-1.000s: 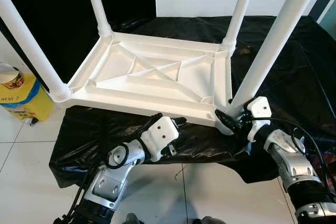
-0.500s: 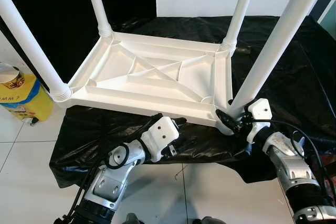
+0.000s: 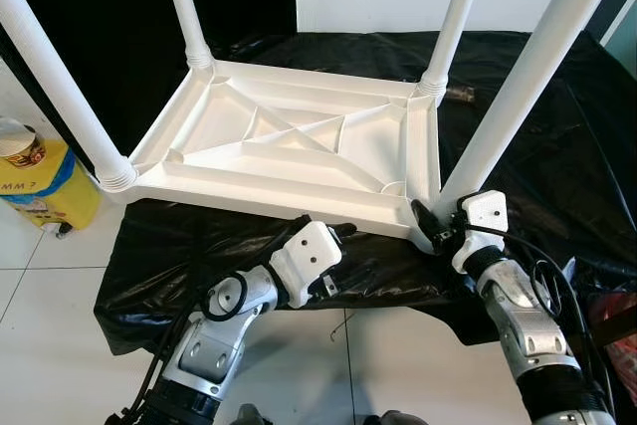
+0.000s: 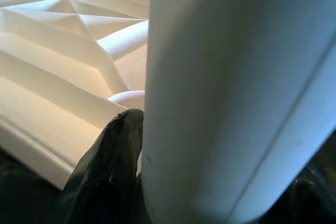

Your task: Building children table

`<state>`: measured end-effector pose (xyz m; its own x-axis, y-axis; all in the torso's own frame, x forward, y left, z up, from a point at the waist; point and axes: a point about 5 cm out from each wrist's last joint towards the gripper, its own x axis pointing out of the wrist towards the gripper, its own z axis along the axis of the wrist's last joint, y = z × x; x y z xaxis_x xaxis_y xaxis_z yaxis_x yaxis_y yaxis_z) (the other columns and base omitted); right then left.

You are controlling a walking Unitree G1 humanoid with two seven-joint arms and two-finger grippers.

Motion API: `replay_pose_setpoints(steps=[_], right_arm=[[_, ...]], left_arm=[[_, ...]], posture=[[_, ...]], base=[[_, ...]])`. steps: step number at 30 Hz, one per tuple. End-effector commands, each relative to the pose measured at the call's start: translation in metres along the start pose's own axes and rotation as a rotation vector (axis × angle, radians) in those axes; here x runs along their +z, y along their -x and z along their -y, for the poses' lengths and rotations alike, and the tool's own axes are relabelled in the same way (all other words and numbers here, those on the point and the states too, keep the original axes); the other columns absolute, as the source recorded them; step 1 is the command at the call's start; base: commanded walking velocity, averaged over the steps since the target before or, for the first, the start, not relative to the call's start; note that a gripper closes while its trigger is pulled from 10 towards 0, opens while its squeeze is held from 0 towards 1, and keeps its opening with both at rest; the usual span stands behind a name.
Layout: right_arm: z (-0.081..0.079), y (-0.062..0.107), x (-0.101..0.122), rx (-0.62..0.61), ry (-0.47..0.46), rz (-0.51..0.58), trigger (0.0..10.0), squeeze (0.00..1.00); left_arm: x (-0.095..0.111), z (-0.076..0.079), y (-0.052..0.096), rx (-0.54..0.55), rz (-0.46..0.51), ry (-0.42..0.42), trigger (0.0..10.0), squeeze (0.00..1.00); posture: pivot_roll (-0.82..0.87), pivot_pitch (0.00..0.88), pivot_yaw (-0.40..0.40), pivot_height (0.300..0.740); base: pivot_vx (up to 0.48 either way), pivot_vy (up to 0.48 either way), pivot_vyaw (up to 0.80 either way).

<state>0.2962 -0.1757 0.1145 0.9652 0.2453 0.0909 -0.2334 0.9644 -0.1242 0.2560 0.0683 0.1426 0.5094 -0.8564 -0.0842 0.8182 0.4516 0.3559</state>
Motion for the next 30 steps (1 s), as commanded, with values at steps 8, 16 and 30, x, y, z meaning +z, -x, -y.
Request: replay_pose_setpoints(steps=[8, 16, 30], right_arm=[[-0.014, 0.006, -0.022, -0.241, -0.037, -0.125, 10.0, 0.00], [-0.029, -0.003, -0.018, -0.328, -0.067, -0.125, 10.0, 0.00], [-0.035, -0.004, -0.016, -0.363, -0.062, -0.133, 10.0, 0.00]], left_arm=[[0.000, 0.002, -0.002, 0.041, 0.001, 0.002, 10.0, 0.00], [0.000, 0.003, -0.001, 0.038, 0.001, 0.002, 10.0, 0.00], [0.000, 0.003, -0.001, 0.035, -0.001, -0.001, 10.0, 0.00]], posture=[[0.01, 0.082, -0.045, 0.740], [0.02, 0.076, -0.045, 0.740], [0.02, 0.074, -0.041, 0.740]], base=[[0.000, 0.000, 0.00], [0.000, 0.000, 0.00], [0.000, 0.000, 0.00]])
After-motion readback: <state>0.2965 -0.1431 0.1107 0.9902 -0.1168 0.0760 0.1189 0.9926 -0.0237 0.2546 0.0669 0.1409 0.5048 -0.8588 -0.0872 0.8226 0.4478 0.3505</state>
